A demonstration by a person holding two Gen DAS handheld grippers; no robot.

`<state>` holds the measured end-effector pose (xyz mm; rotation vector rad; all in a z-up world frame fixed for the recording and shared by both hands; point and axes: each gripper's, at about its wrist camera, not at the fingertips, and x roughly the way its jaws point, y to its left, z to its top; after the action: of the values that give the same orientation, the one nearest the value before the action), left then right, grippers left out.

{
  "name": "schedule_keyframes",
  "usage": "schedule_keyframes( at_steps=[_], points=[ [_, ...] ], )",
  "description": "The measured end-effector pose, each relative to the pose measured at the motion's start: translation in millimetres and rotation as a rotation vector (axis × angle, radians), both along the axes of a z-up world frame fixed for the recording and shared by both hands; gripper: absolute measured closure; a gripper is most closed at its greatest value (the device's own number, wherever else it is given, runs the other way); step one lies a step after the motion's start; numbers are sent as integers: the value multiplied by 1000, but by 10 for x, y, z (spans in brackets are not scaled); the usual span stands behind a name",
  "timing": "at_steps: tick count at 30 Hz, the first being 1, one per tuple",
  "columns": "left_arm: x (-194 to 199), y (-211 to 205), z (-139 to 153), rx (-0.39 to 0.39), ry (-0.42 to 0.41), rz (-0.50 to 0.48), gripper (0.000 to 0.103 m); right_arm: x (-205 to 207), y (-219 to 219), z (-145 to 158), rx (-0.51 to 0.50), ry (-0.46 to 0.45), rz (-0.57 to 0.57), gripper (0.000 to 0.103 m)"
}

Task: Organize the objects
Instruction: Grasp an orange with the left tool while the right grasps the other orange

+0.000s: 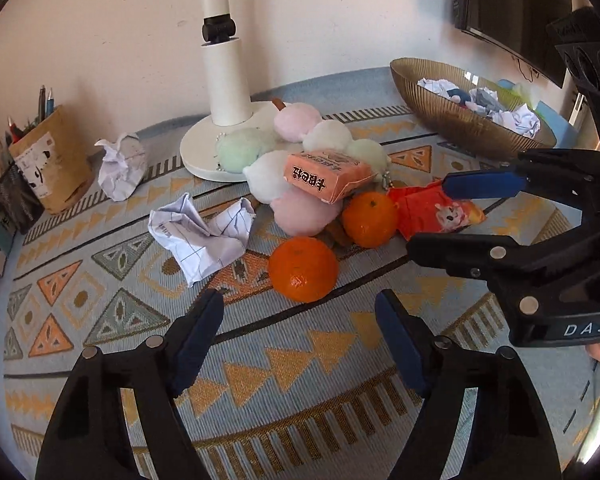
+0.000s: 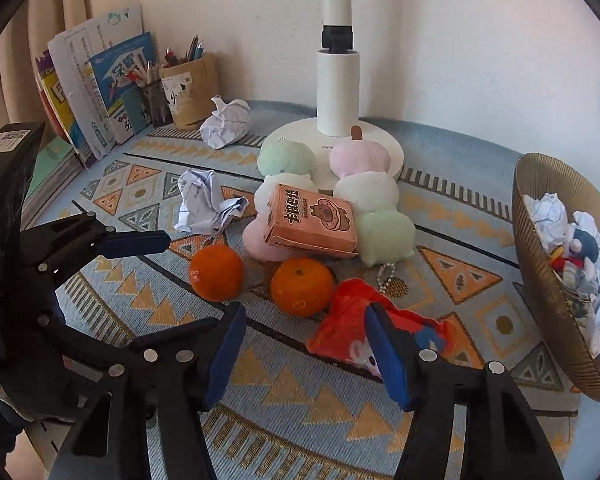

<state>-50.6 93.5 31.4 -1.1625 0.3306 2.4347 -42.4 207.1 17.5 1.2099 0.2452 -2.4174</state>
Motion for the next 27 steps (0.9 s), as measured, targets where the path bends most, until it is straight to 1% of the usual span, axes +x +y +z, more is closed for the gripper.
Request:
schedule_keyframes(
  at_steps=[1,3,4,6,8,9,10,11,13,15,19,21,23,25,27],
  points=[
    [-52,14,-30,3,-2,4,27,-66,-16,-43,2,-3,-7,43],
    [-127,40,-83,26,-16,-5,34,-138,-41,-69,-2,17,5,43],
    [-152,54,-105,35,-25,-9,36,-167,-51,-87,-16,8,18,43],
    [-177,97,-130,24,-28,-9,47,-191,-59,-120,-28,18,19,45],
    [-179,129,-157,4,-25,-8,56,-184,-62,-150,-45,33,21,52],
    [-152,141,-149,2,-10,-16,62,-187,-76,-159,-40,42,19,55],
    [-128,153,-145,-8,4,-20,65,-173,-98,-168,-26,57,21,64],
    [-115,163,-146,-17,15,-19,65,-163,-108,-171,-27,60,24,66],
    [-96,183,-135,-35,38,-19,66,-129,-116,-151,-20,84,20,66],
    [-57,197,-103,-33,62,-23,66,-68,-85,-90,-33,125,14,67],
    [53,98,10,-7,120,9,66,156,109,181,-142,164,-14,66],
    [171,60,70,30,107,12,66,408,203,320,-164,184,-20,66],
    [371,42,145,57,113,7,66,703,291,399,-168,189,-25,66],
    [577,30,197,82,111,21,66,950,350,386,-144,174,-46,66],
    [721,-6,212,136,92,45,66,1142,433,274,-105,159,-77,66]
  ],
)
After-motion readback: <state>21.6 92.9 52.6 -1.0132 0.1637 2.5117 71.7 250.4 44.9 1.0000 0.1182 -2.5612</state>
